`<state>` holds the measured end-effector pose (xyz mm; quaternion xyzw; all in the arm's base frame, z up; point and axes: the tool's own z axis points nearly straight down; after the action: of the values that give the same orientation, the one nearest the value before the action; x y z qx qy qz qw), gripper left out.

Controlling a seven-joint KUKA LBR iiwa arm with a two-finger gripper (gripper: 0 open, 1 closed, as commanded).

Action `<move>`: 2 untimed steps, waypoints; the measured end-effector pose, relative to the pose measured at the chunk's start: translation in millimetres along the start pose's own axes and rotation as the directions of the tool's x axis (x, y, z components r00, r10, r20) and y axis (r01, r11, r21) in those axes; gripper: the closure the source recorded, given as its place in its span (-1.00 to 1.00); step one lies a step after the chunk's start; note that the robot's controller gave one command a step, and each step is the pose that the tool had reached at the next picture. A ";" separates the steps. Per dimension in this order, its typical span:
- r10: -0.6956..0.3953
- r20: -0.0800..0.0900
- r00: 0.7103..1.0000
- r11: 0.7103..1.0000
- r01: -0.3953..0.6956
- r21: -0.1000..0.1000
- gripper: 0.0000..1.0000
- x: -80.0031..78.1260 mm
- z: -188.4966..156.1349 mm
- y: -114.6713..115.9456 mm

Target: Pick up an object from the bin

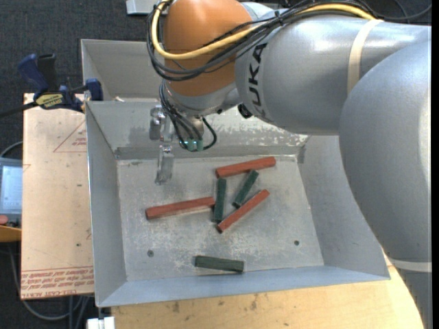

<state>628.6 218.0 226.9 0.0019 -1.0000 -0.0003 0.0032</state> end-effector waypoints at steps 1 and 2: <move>-0.147 -0.001 0.989 0.989 0.147 0.002 -1.00 47.1 162.2 -59.2; -0.191 0.011 0.982 0.982 0.191 0.001 -1.00 48.1 125.6 -65.7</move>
Offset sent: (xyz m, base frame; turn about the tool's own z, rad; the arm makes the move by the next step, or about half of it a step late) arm -0.0457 -0.0578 -0.1569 -0.1503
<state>579.9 152.1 101.6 0.0976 -0.9952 -0.0006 -0.0024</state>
